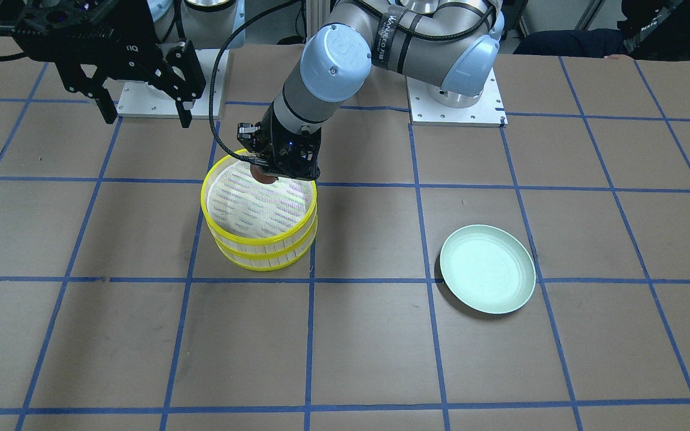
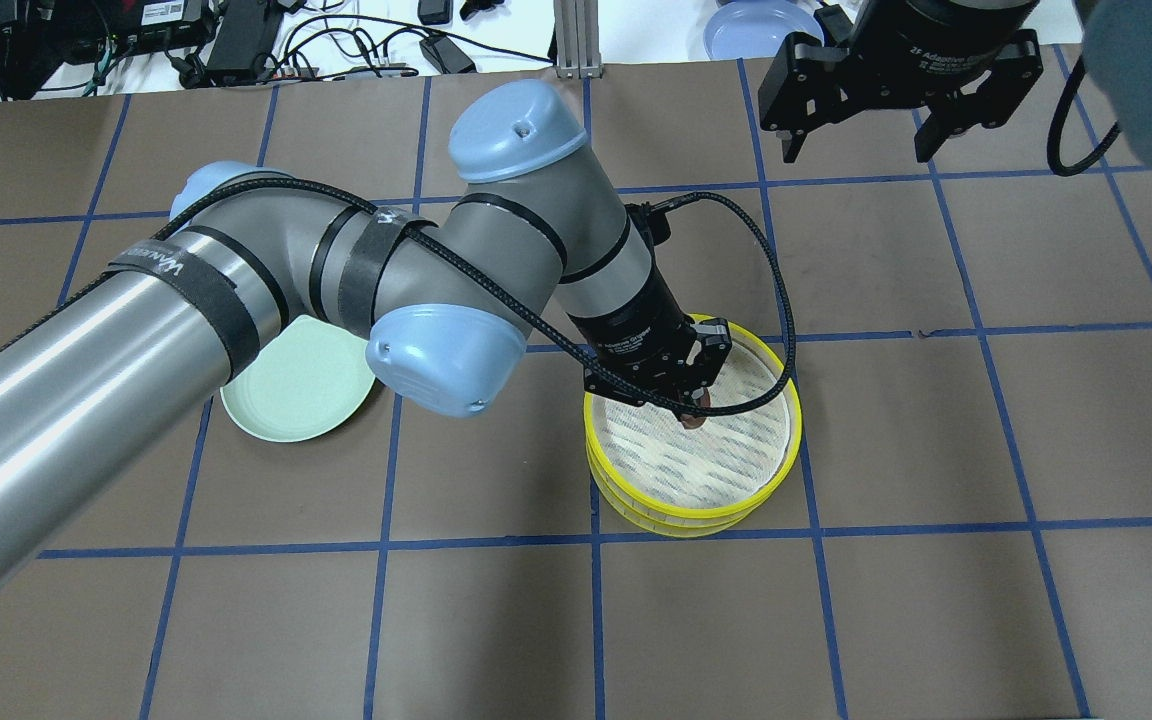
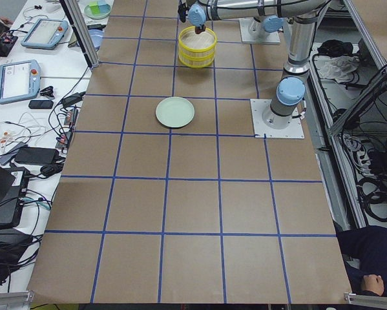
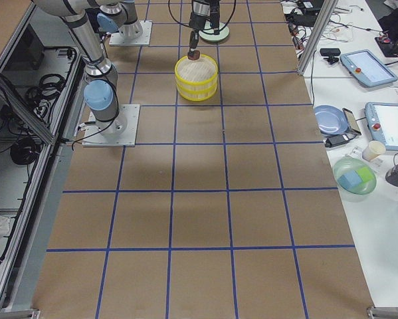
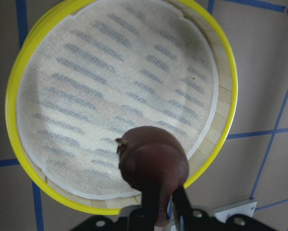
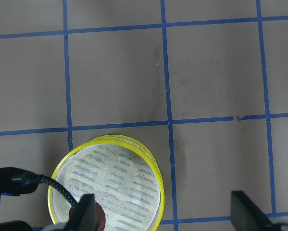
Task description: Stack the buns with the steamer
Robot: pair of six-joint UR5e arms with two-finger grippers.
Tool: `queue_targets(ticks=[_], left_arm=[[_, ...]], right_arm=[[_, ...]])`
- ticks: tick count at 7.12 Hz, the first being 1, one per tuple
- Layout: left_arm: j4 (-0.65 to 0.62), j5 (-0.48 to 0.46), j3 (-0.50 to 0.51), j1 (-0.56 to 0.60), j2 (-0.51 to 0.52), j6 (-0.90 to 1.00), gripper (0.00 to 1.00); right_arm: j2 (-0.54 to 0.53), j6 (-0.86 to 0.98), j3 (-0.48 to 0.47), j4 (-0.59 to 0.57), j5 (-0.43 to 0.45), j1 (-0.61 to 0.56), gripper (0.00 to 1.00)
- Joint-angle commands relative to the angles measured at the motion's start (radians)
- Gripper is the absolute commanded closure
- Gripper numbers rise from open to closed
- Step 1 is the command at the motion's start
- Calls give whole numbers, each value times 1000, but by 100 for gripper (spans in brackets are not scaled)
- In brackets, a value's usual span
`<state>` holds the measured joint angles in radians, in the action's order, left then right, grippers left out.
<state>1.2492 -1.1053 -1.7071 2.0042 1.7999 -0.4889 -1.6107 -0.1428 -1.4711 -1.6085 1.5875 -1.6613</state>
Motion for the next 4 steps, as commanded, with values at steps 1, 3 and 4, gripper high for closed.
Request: queue_targets(ticks=[1,3,4], left_arm=[[-10,-22,6,-1,-5,0,10],[-20,-27,14,-25,-10,9,1],[-20,-163,21,-60,-31,15,1]], right_arm=[[0,2,0,-1,0,0,0],[0,5,0,1,2,1,0],[0,6,0,1,2,1,0]])
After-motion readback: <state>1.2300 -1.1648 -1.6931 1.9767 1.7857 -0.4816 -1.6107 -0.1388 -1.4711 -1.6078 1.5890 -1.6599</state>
